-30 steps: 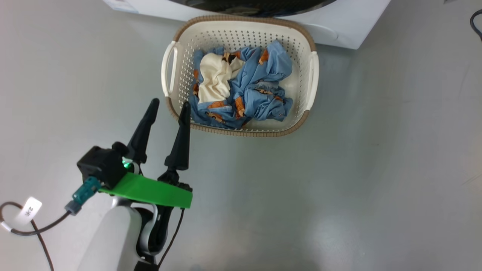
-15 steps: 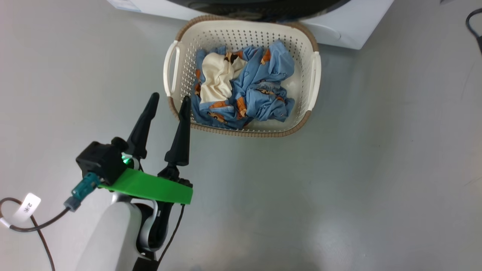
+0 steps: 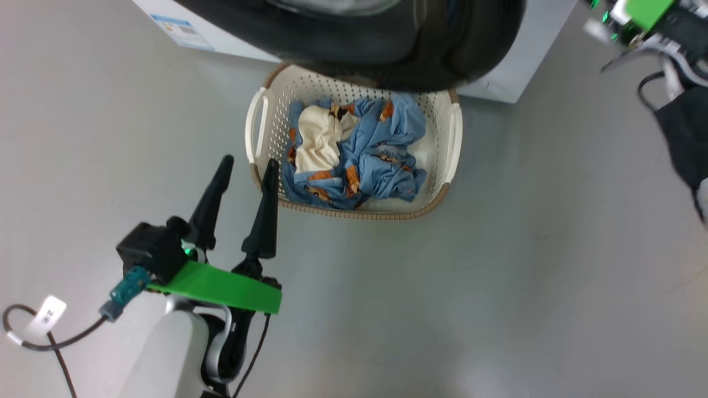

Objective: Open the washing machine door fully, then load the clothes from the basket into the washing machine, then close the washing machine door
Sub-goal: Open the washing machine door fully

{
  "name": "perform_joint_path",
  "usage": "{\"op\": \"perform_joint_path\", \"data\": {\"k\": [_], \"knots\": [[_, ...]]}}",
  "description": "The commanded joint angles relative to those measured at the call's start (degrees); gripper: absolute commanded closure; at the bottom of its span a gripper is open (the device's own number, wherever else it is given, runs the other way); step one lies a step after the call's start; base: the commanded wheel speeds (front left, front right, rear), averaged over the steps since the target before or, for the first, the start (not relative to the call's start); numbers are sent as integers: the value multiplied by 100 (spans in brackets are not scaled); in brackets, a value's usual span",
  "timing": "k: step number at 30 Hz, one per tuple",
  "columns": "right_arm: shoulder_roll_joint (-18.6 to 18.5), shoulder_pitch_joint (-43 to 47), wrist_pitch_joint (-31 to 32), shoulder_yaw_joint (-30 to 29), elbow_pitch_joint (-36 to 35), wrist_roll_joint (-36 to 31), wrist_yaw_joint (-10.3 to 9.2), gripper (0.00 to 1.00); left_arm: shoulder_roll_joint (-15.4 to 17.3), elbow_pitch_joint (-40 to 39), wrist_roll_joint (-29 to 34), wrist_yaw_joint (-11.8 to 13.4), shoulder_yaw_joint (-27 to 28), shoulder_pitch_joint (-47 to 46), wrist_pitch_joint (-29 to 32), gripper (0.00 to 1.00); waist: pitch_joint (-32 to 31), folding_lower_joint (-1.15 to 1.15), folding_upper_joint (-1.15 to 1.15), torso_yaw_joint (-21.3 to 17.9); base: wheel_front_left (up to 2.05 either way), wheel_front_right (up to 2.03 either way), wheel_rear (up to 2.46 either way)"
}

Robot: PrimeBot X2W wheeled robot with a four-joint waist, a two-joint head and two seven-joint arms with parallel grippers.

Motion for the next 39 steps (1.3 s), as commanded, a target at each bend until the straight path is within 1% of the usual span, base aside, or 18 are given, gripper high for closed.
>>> {"op": "perform_joint_path", "data": {"k": [1, 19, 28, 39], "knots": [[218, 139, 64, 78, -232, 8, 10, 100, 120, -105, 37, -9, 182, 113, -37, 0, -125, 0, 0, -4, 0, 0, 0], [512, 1232, 201, 436, -577, 175, 10, 100, 146, -58, 124, -9, 311, 870, -37, 0, -1082, 0, 0, 130, 0, 0, 0], [629, 1655, 310, 585, -731, 187, 10, 100, 151, -55, 147, -9, 359, 1094, -37, 0, -1326, 0, 0, 251, 0, 0, 0], [857, 1860, 469, 784, -924, 180, 10, 100, 137, -72, 138, -9, 396, 1197, -37, 0, -1431, 0, 0, 503, 0, 0, 0]]}}
